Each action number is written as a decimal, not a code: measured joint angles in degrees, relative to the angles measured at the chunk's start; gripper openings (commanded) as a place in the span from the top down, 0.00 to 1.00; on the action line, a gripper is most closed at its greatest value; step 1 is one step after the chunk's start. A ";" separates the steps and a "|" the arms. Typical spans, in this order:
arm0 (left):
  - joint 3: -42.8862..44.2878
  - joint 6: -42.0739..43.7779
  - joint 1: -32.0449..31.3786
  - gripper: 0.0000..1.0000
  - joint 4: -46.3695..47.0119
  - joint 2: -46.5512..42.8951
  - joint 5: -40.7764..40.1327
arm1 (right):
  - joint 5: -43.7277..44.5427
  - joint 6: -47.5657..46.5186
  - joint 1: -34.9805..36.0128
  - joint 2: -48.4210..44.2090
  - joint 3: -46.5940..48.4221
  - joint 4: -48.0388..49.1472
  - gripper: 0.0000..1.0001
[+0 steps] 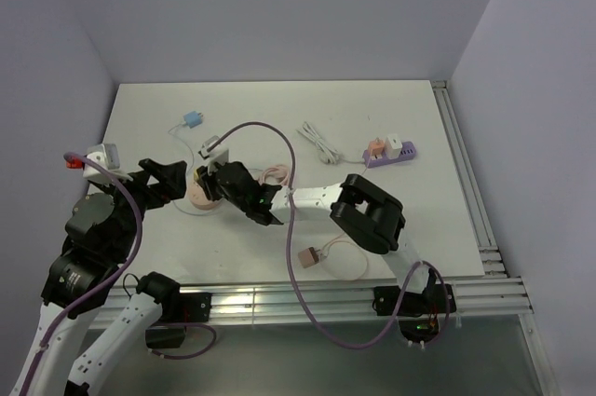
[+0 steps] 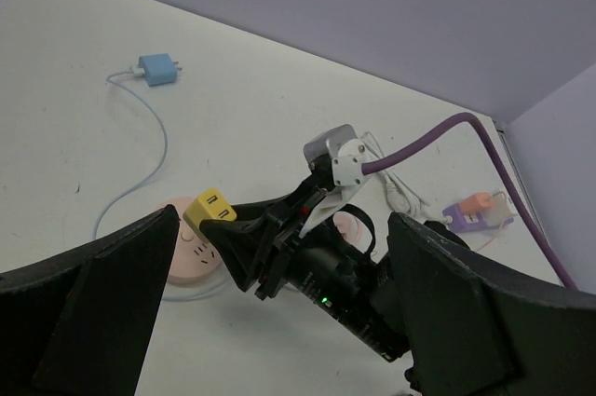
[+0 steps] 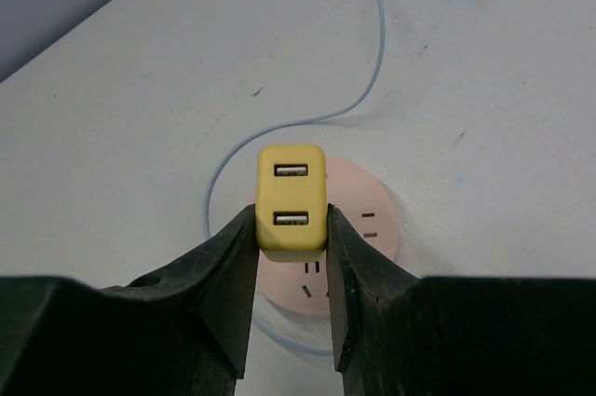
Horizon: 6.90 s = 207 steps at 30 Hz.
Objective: Insert the plug
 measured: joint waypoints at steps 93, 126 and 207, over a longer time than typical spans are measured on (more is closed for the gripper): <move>-1.90 -0.39 0.00 0.00 -0.09 -4.15 0.83 | 3.43 1.01 -1.97 7.30 6.34 -10.34 1.00; -2.43 -1.73 0.00 0.01 -0.70 -6.71 1.81 | 0.55 -0.33 -2.43 12.90 18.91 -22.60 1.00; -2.89 -6.01 0.00 0.00 -3.80 -9.05 3.87 | 5.31 3.56 -5.31 12.74 28.85 -58.53 1.00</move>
